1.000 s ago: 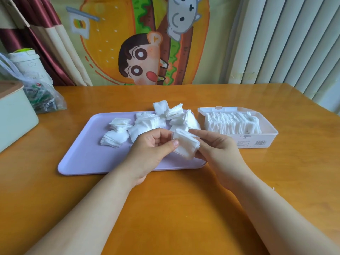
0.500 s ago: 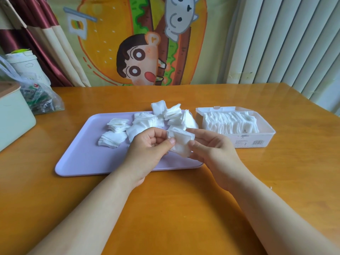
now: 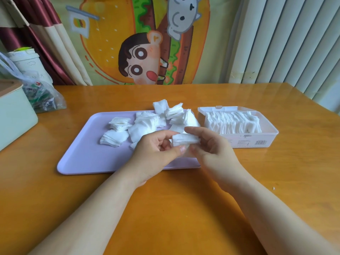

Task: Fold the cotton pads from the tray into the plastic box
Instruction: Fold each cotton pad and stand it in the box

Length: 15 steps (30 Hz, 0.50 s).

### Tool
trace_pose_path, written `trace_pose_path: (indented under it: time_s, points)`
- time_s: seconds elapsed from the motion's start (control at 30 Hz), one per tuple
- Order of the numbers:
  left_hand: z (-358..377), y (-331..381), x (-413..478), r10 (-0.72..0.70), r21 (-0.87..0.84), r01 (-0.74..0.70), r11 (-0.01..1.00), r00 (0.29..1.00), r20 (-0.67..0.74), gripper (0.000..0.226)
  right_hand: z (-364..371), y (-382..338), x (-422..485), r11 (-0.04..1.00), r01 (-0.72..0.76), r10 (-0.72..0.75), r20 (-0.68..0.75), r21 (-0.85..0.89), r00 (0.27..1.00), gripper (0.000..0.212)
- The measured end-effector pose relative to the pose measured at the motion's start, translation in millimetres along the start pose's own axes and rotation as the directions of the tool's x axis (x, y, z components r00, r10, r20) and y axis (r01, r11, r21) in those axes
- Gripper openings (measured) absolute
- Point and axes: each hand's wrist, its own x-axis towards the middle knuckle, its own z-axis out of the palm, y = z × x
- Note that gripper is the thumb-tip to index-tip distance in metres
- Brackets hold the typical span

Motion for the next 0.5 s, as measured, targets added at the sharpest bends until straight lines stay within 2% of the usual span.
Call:
trace_pose_path:
  time_s: [0.13, 0.27, 0.4, 0.5]
  points:
    - [2.6, -3.1, -0.2, 0.024, 0.041, -0.021, 0.999, 0.998, -0.057, 0.032, 8.1, -2.1, -3.4, 1.0, 0.002, -0.002, 0.003, -0.017, 1.0, 0.063]
    - [10.2, -2.5, -1.2, 0.04, 0.12, -0.03, 0.992, 0.996, -0.082, 0.02, 13.6, -2.0, -5.5, 1.0, -0.02, 0.02, 0.089, 0.002, 0.996, 0.08]
    - [13.1, 1.2, -3.7, 0.1, 0.225, -0.088, 0.97, 0.994, -0.04, 0.012, 13.3, -1.5, -4.0, 1.0, -0.027, 0.027, 0.12, -0.006, 0.992, 0.084]
    - [11.6, 3.2, -3.8, 0.152, 0.299, -0.123, 0.946, 0.985, -0.078, 0.008, 9.0, -3.9, -2.4, 0.999, -0.033, 0.031, 0.037, 0.032, 0.999, 0.073]
